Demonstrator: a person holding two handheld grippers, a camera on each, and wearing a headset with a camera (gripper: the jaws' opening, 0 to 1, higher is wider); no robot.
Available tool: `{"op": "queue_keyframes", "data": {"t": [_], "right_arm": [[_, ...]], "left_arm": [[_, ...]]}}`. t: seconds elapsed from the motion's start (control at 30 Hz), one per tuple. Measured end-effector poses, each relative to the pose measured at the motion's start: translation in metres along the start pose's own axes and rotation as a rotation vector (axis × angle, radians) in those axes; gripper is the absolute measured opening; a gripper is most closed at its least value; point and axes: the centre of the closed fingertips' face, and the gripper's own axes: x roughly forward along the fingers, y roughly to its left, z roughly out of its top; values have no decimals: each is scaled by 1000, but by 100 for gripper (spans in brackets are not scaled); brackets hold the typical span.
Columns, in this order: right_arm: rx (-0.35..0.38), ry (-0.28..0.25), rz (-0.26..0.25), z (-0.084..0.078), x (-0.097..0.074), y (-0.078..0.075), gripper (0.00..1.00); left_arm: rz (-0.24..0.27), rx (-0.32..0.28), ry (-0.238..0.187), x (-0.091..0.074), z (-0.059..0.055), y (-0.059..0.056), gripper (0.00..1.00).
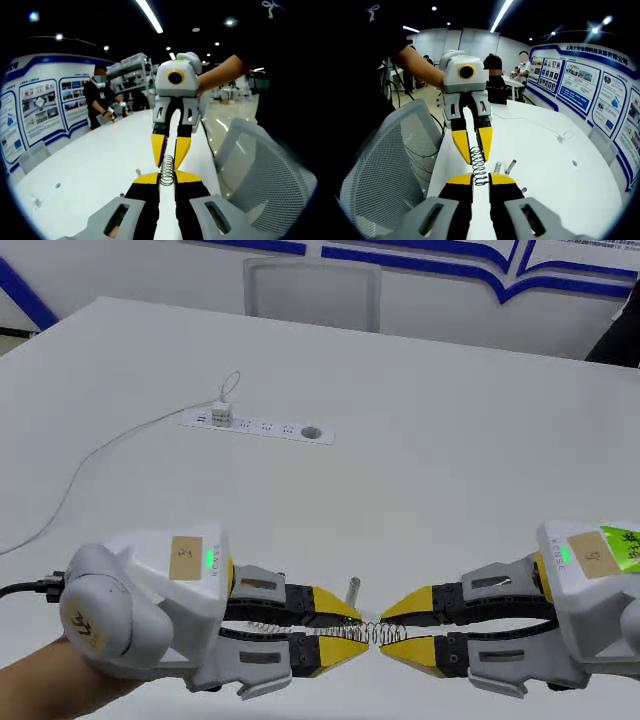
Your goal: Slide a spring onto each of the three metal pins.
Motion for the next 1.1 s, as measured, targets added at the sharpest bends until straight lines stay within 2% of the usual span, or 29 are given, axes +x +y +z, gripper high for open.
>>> {"op": "queue_keyframes", "data": {"t": [0.13,0.2,0.4,0.57,0.97,1.1], "right_arm": [[10,6,1,-3,2,-1,12],[5,24,0,-7,2,-1,12],[65,-10,6,-3,-1,0,10],[82,-13,18,-1,-3,2,11],[121,-61,30,14,-7,4,11],[150,-95,30,22,-7,4,12]], "left_arm": [[3,-5,-8,-1,1,1,9],[-1,-20,-27,-2,5,1,9],[1,4,-18,-2,3,0,9],[-8,13,-5,0,0,-2,9],[-1,1,-1,1,-3,-2,9],[7,0,-1,0,-3,0,9]]}}
